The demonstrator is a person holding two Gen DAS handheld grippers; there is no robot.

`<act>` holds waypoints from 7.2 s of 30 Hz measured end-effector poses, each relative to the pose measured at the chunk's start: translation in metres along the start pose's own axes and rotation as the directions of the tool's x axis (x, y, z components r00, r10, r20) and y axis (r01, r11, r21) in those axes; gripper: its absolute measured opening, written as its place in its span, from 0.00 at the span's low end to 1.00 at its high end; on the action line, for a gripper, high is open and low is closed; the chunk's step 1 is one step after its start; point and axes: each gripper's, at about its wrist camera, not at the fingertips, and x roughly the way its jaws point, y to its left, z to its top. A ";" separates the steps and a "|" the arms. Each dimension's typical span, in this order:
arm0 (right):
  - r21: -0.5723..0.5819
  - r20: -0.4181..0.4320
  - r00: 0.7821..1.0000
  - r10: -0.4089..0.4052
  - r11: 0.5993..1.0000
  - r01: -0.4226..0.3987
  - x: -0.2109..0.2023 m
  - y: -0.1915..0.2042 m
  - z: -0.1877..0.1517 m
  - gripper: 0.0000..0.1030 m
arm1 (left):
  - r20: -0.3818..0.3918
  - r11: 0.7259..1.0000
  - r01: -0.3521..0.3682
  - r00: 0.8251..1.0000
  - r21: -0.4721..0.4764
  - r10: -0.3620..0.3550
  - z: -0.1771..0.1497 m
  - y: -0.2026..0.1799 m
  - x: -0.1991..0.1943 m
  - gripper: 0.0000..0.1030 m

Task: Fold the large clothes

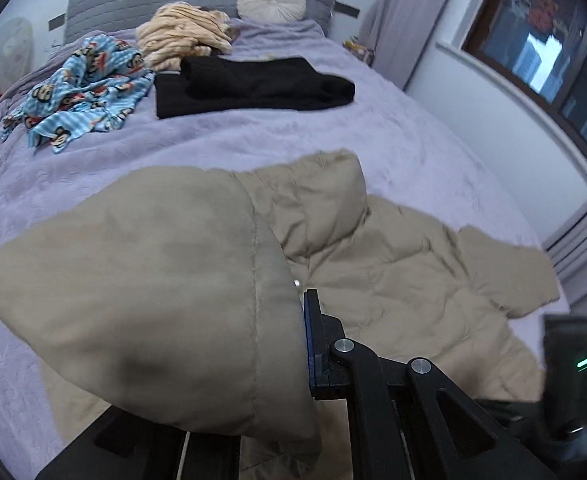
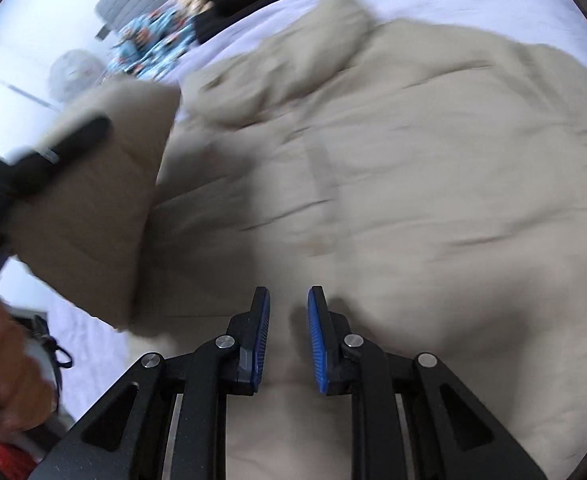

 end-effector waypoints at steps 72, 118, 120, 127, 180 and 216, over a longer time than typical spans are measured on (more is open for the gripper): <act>-0.099 0.084 0.991 -0.109 0.988 0.117 0.059 -0.006 0.070 0.03 | -0.135 0.879 -0.342 0.940 -0.332 0.314 -0.107 0.183 0.030 0.53; 0.610 0.239 0.947 -0.213 0.792 0.025 -0.160 -0.343 -0.006 0.92 | -0.252 0.973 -0.228 0.941 0.014 0.224 -0.033 -0.133 0.069 1.00; 0.640 0.261 0.946 -0.194 0.768 -0.019 -0.161 -0.359 -0.008 1.00 | -0.261 0.972 -0.233 0.938 0.009 0.228 -0.034 -0.137 0.073 1.00; 0.711 0.360 0.930 -0.075 0.667 -0.222 -0.159 -0.404 -0.001 1.00 | -0.297 0.973 -0.231 0.930 -0.017 0.216 -0.037 -0.145 0.079 1.00; -0.041 -0.047 0.987 0.156 0.987 -0.158 0.060 0.024 0.071 0.64 | -0.169 0.890 -0.304 0.951 -0.341 0.260 -0.099 0.107 -0.016 1.00; -0.286 -0.031 0.995 -0.099 0.954 0.086 -0.015 -0.042 0.011 0.27 | -0.073 0.809 0.270 0.931 -0.522 -0.357 -0.056 0.102 0.055 0.70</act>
